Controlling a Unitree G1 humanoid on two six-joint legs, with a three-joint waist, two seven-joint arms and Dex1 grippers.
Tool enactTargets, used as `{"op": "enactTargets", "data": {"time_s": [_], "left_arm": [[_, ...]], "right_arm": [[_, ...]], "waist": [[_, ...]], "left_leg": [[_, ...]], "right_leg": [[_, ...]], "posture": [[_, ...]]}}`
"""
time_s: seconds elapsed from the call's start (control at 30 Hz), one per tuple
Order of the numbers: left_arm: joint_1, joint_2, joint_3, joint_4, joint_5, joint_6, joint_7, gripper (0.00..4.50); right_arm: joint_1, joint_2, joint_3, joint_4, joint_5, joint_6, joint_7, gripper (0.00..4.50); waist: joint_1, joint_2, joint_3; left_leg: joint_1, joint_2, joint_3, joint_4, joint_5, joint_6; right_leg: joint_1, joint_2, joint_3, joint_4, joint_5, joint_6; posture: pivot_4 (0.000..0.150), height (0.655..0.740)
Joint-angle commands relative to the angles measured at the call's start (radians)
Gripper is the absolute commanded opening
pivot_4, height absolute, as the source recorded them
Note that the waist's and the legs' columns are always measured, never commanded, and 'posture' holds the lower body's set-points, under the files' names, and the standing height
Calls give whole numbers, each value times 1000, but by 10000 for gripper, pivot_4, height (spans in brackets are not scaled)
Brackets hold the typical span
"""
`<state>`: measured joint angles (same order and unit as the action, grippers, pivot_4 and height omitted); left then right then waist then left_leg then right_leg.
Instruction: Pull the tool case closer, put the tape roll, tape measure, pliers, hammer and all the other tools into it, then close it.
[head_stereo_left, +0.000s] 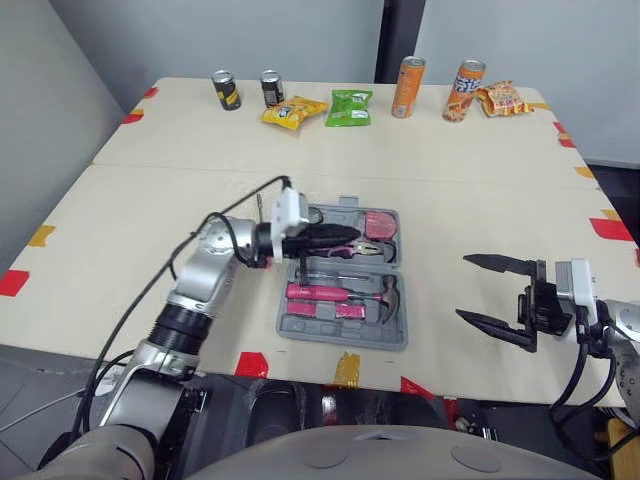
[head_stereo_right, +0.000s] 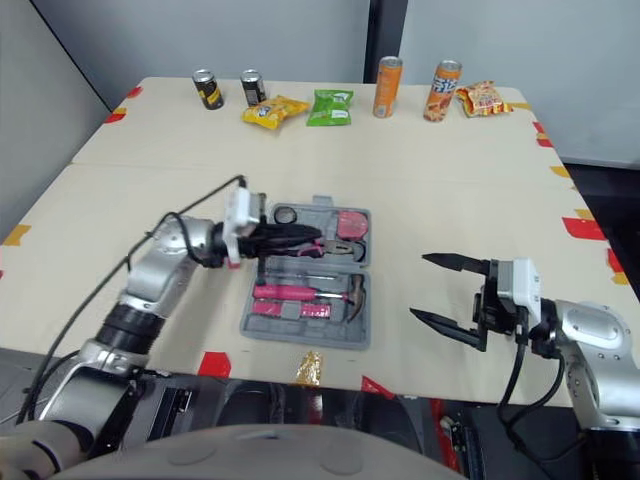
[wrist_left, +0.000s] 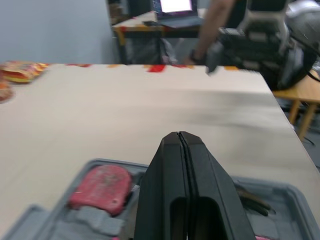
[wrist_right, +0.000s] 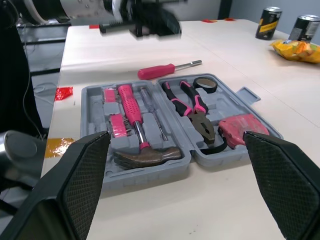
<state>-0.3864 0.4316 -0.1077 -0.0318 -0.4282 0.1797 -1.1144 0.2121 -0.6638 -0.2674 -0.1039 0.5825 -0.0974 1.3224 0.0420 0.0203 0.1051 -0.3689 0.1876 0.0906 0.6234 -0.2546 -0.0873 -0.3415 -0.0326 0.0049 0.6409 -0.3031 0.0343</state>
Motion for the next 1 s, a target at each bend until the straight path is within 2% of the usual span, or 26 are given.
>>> {"op": "enactTargets", "data": {"time_s": [0.03,0.13,0.17,0.23,0.33,0.57,0.73,1.0], "left_arm": [[60,66,165,-103,-95,119,103,319],[156,117,267,-137,-120,155,154,319],[205,135,306,-143,-120,156,165,2663],[309,155,388,-149,-115,141,199,8304],[443,161,484,-129,-105,108,234,19284],[704,124,625,-43,-74,3,267,44603],[791,107,674,78,-57,-79,261,44603],[819,107,666,69,-71,-90,269,44603]], "right_arm": [[24,25,-39,36,18,-13,-23,45000],[44,41,-59,66,22,-22,-36,45000],[52,46,-67,76,23,-22,-42,45000],[68,57,-86,98,27,-18,-58,45000],[89,64,-106,124,27,0,-89,45000],[143,95,-186,225,11,-42,-152,45000],[204,105,-241,293,6,-93,-156,45000],[230,91,-266,348,-1,-125,-146,45000]], "waist": [[-3,0,0],[-4,1,1],[-4,1,1],[-3,1,2],[-1,0,4],[1,-1,6],[-1,-3,11],[-5,-2,15]], "left_leg": [[0,0,0,-1,0,0],[1,0,0,-2,0,0],[1,0,0,-2,0,0],[1,0,0,-2,0,0],[0,0,0,-3,0,0],[1,0,-2,-6,0,1],[3,4,-2,-8,-1,3],[3,6,-2,-9,-1,5]], "right_leg": [[0,0,0,0,0,0],[0,0,0,-1,0,0],[0,0,0,-1,0,0],[0,0,0,-2,0,0],[1,0,-1,-6,0,0],[3,-1,-4,-12,0,0],[7,-1,-6,-15,0,0],[8,-1,-7,-17,0,0]], "posture": [[1500,7385],[1500,7385],[1500,7385],[1500,7385],[1500,7385],[1500,7385],[1500,7385],[1500,7385]]}}
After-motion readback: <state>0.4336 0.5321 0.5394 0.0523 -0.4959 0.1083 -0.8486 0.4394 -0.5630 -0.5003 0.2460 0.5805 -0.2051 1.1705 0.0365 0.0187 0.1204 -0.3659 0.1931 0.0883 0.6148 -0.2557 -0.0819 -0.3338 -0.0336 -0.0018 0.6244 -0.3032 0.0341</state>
